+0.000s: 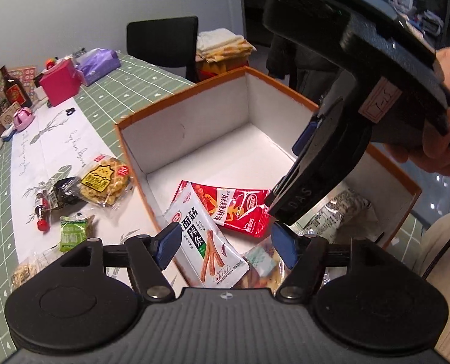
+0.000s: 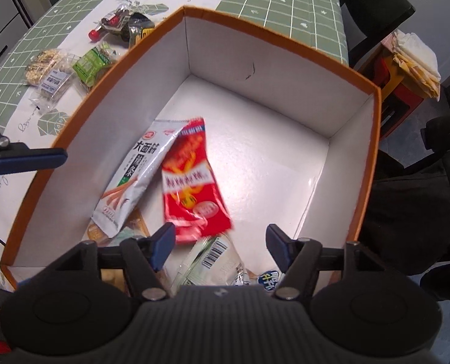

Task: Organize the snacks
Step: 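Withdraw both tools from the box back toward the table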

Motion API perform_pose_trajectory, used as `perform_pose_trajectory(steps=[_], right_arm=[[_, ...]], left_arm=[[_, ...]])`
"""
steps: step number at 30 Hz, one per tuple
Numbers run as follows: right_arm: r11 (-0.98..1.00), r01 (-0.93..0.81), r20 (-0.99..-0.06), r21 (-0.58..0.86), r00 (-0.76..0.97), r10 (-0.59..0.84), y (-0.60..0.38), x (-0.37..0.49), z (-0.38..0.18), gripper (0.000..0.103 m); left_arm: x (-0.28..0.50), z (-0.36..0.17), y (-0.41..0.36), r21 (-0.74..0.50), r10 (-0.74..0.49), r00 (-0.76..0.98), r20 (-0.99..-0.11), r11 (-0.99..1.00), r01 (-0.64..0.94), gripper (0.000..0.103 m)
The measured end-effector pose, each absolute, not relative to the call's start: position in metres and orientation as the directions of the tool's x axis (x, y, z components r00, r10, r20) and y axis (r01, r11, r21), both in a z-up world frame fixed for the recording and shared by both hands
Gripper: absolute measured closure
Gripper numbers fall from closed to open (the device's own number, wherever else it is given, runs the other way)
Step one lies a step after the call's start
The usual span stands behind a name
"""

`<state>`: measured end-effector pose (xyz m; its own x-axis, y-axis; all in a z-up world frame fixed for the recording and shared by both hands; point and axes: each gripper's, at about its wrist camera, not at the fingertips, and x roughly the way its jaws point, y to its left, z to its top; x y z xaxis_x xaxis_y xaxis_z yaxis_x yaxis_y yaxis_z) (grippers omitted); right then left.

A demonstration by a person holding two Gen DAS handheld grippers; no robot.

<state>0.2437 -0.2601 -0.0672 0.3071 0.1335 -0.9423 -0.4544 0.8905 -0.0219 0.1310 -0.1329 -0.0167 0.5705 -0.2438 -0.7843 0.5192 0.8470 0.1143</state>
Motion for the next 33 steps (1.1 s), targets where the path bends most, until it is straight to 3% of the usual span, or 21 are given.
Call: perform_pose_trajectory(steps=[6, 14, 33], right_arm=[[0.896, -0.44, -0.91, -0.054, 0.39, 0.137, -0.251, 0.229, -0.05, 0.037], [0.92, -0.39, -0.841, -0.043, 0.512, 0.177, -0.231, 0.211, -0.021, 0.037], [0.802, -0.593, -0.736, -0.073, 0.574, 0.358, -0.12, 0.207, -0.001, 0.037]], left_arm=[[0.12, 0.002, -0.109, 0.076, -0.254, 0.629, -0.735, 0.89, 0.45, 0.024], [0.113, 0.02, -0.067, 0.051, -0.161, 0.749, -0.643, 0.966, 0.252, 0.024], [0.13, 0.008, 0.044, 0.012, 0.008, 0.776, -0.63, 1.0, 0.0, 0.024]])
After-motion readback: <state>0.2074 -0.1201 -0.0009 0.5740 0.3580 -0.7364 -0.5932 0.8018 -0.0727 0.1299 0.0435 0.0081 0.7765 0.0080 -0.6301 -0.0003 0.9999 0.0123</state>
